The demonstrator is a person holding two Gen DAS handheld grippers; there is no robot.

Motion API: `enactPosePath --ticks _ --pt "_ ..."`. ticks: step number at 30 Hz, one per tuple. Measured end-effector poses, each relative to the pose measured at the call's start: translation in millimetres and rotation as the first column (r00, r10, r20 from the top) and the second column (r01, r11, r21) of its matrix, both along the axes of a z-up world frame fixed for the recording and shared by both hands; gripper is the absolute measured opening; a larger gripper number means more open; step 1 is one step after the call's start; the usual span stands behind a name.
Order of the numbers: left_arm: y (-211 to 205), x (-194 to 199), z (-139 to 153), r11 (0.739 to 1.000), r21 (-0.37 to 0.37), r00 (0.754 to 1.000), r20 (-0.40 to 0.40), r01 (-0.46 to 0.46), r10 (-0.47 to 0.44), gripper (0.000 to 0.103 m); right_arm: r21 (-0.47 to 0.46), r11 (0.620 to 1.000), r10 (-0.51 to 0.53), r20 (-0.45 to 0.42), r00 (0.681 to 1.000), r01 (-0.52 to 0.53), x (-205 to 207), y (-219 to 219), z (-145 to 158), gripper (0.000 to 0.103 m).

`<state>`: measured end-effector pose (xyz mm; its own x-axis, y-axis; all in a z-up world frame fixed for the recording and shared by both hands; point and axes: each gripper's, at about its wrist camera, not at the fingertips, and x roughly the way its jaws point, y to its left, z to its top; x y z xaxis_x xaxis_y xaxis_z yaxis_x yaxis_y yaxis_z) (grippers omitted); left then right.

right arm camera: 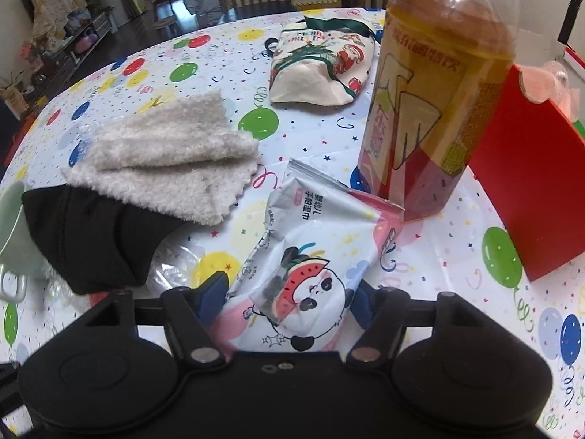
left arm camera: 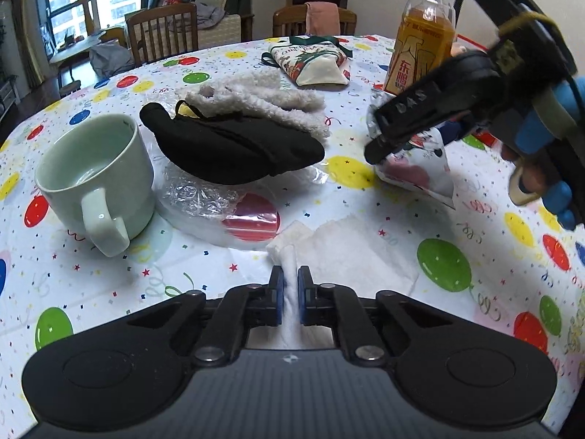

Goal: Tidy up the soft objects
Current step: 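Grasp the white tissue with the left tool while the right tool grasps the panda snack bag, then carry the snack bag into the shoebox with the right tool and release it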

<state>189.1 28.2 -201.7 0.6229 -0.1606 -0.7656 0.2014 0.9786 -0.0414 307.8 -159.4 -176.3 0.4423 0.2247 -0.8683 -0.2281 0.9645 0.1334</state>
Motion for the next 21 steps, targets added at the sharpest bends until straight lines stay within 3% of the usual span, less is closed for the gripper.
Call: enactPosePath --ticks 14,21 --pt "-4 -3 24 0.994 -0.09 0.998 0.002 -0.056 0.057 0.008 0.098 0.991 0.087 0.013 0.996 -0.088 -34 -41 40 0.064" --pt "-7 -3 50 0.985 -0.157 0.996 0.02 -0.078 0.082 0.008 0.137 0.979 0.147 0.018 0.989 -0.148 -55 -68 70 0.064"
